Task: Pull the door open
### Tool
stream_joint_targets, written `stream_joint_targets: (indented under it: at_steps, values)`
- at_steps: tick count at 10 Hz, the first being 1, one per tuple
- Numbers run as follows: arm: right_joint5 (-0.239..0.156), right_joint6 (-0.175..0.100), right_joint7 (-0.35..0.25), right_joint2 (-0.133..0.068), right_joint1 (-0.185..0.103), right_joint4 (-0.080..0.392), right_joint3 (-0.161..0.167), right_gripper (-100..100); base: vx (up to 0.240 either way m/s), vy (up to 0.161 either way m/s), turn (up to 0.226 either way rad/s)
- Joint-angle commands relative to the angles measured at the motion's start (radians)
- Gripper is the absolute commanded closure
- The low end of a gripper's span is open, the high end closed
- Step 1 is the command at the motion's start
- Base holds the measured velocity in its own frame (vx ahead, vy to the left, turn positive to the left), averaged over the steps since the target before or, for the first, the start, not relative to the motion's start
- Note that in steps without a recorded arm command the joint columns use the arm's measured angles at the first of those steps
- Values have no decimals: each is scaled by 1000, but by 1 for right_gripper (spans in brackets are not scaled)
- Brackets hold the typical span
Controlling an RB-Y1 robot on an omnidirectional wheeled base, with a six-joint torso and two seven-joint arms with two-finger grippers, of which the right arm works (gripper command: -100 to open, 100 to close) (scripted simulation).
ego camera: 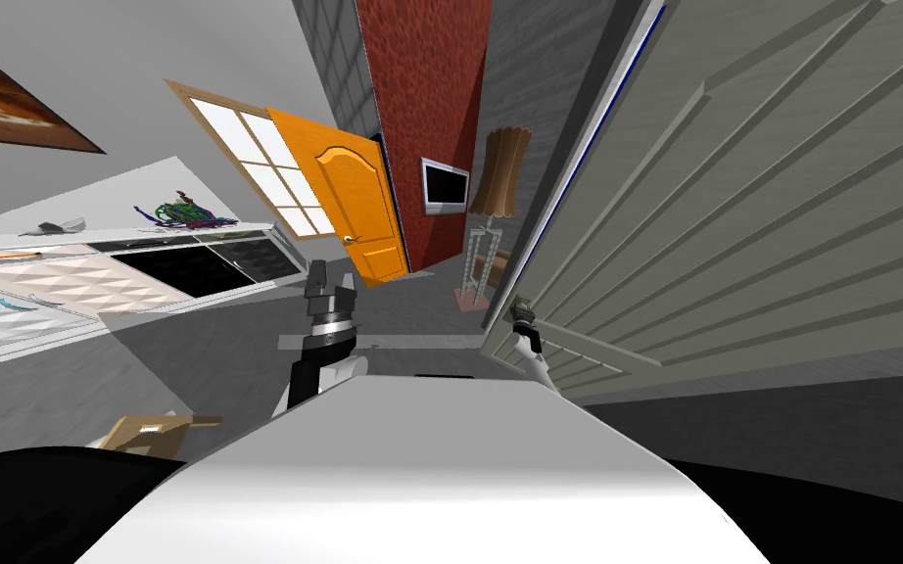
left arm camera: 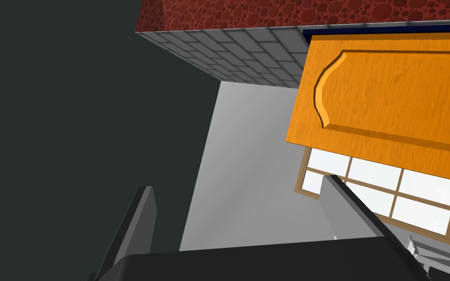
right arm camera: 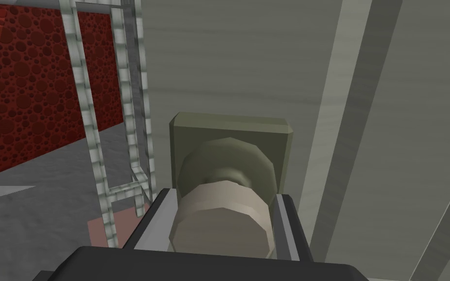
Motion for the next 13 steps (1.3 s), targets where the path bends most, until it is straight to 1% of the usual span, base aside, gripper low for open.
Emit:
stream_joint_targets:
  at_steps: [1,2,8,10,11,12,13]
  values:
    - [-2,2,-22,-13,10,-9,19,100,-139,-35,148]
    - [-3,2,-27,-17,13,-11,23,100,-218,-43,161]
    - [-13,8,-115,-70,54,-44,97,100,-231,-43,146]
    - [-15,10,-134,-81,63,-52,113,100,-199,-22,119]
    - [-14,10,-125,-78,60,-49,105,100,-92,-22,37]
    - [-12,11,-140,-86,67,-55,123,100,-131,-22,82]
    - [-11,11,-147,-91,70,-58,131,100,-238,-52,126]
